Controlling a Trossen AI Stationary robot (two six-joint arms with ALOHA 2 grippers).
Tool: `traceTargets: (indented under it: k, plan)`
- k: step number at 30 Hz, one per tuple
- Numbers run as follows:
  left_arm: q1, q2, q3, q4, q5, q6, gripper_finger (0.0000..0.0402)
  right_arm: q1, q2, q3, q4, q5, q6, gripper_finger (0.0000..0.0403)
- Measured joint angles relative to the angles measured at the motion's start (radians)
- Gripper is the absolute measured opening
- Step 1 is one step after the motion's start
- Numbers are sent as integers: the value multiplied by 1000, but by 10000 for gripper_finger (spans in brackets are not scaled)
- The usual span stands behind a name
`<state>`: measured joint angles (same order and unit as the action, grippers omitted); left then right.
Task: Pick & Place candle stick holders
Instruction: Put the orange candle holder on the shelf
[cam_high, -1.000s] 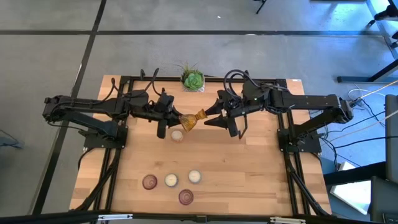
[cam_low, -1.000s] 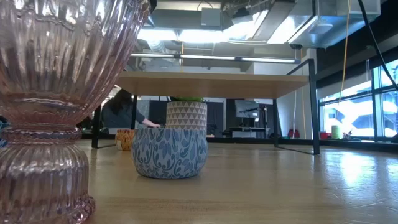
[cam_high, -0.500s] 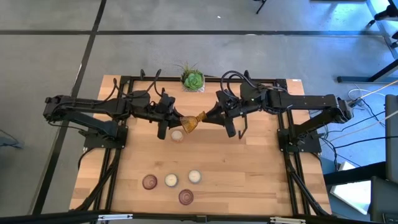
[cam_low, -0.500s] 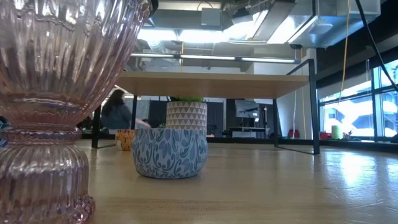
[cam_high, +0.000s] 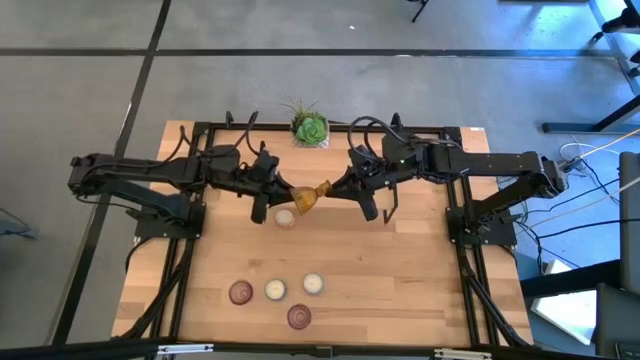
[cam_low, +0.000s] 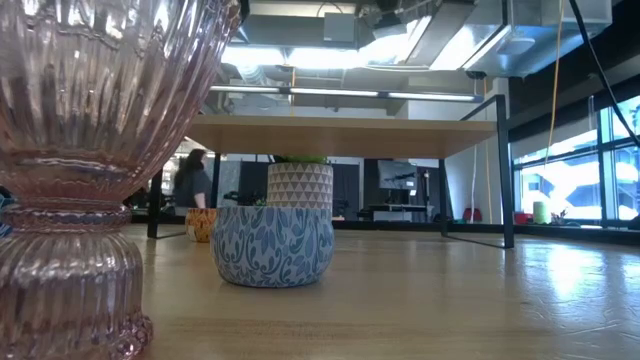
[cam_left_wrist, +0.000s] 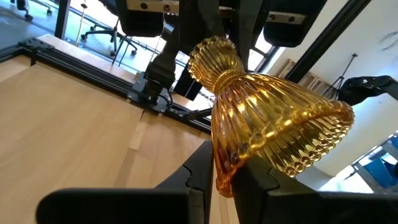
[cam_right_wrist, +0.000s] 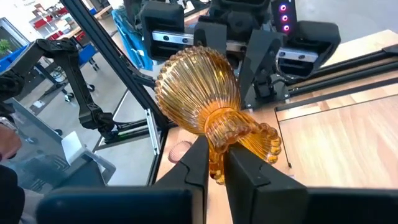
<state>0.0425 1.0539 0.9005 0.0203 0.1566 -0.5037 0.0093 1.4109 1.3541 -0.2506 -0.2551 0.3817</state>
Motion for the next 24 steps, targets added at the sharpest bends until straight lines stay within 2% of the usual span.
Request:
traceTargets:
  k: [7, 15, 18, 24]
  plan:
    - [0, -40, 0, -44, -4, 1, 43, 0, -2, 0, -12, -7, 7, 31]
    - [2, -98, 2, -221, -18, -11, 44, -6, -5, 10, -66, -9, 14, 30]
    - [2, -128, 2, -269, -31, -17, 44, -6, -5, 54, -190, 58, -15, 30]
    - [2, -188, 2, -308, -101, -10, 45, -8, -3, 189, -439, 307, -113, 30]
